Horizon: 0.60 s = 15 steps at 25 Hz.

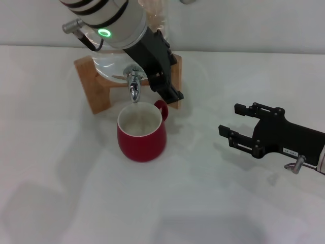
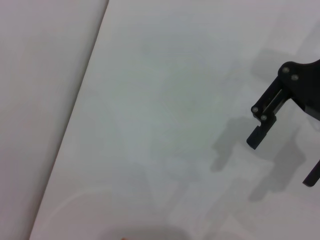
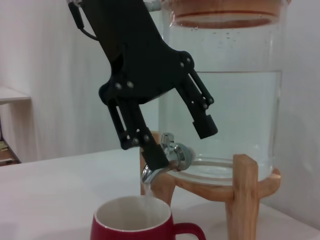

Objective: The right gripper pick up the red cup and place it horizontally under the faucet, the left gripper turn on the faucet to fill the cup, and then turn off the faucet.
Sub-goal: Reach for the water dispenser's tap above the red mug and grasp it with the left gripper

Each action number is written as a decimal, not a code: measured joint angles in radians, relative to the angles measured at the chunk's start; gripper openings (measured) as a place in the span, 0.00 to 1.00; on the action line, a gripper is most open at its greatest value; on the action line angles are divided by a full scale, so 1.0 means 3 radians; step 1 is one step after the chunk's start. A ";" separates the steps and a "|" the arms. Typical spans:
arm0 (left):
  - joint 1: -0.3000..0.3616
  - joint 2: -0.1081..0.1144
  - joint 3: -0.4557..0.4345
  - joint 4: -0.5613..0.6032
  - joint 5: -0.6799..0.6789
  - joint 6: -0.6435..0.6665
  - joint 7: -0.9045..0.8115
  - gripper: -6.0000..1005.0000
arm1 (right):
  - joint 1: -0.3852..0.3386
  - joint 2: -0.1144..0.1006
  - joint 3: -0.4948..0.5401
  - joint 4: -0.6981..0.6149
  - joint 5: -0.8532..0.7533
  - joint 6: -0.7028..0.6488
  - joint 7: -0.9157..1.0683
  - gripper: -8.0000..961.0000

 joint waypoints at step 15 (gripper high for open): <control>0.0177 -0.0002 0.0041 0.0538 -0.0017 -0.0234 -0.0045 0.81 | -0.0002 -0.0004 0.0015 0.0010 0.0000 0.0006 0.0000 0.66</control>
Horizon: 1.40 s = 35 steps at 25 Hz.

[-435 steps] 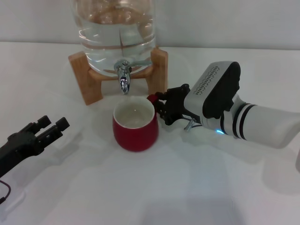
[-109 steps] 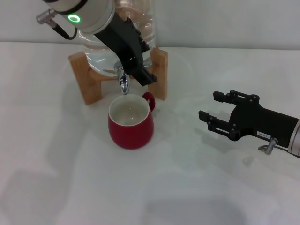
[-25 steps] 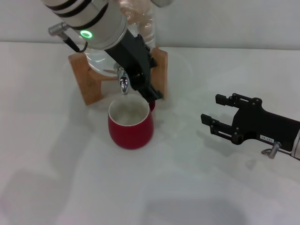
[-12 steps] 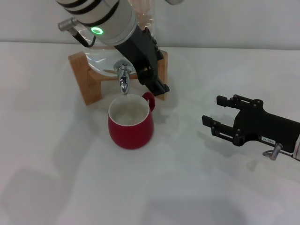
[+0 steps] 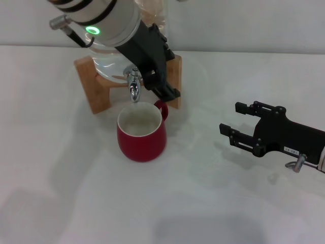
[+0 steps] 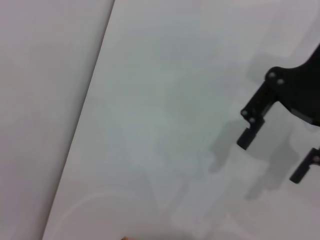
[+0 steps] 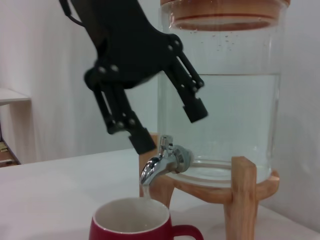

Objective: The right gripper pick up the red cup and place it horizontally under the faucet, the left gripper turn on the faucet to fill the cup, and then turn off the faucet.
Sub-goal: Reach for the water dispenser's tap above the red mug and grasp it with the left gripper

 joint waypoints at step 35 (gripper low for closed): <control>0.0667 0.0006 0.0307 0.0700 0.0106 -0.0277 -0.0101 0.81 | 0.0025 0.0018 0.0026 0.0001 0.0000 0.0015 0.0033 0.66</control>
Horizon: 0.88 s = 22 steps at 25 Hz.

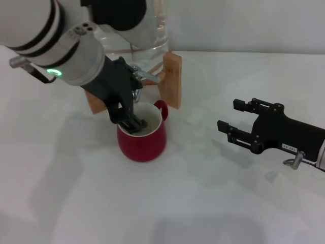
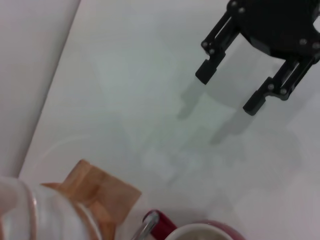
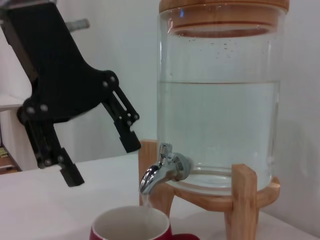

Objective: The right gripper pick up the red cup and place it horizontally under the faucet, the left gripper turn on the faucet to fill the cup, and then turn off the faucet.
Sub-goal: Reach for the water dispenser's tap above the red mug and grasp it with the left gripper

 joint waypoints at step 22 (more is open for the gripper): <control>-0.0017 -0.0003 0.0106 -0.0017 0.0104 0.0079 -0.0057 0.81 | -0.0027 -0.0012 0.0005 0.0005 0.0000 0.0000 0.0003 0.66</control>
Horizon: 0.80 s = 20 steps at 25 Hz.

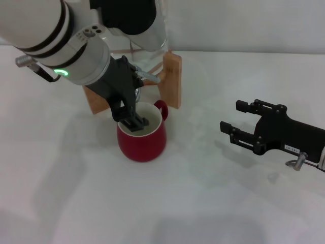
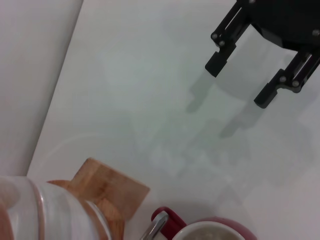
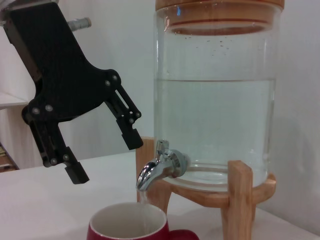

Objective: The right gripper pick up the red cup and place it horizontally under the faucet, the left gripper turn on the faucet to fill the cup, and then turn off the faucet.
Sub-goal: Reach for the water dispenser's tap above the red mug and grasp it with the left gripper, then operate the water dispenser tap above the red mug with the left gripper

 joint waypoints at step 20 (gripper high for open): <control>-0.0084 -0.0001 0.0133 -0.0168 0.0038 0.0162 -0.0042 0.81 | -0.0044 -0.0006 0.0000 0.0000 0.0000 0.0005 0.0000 0.66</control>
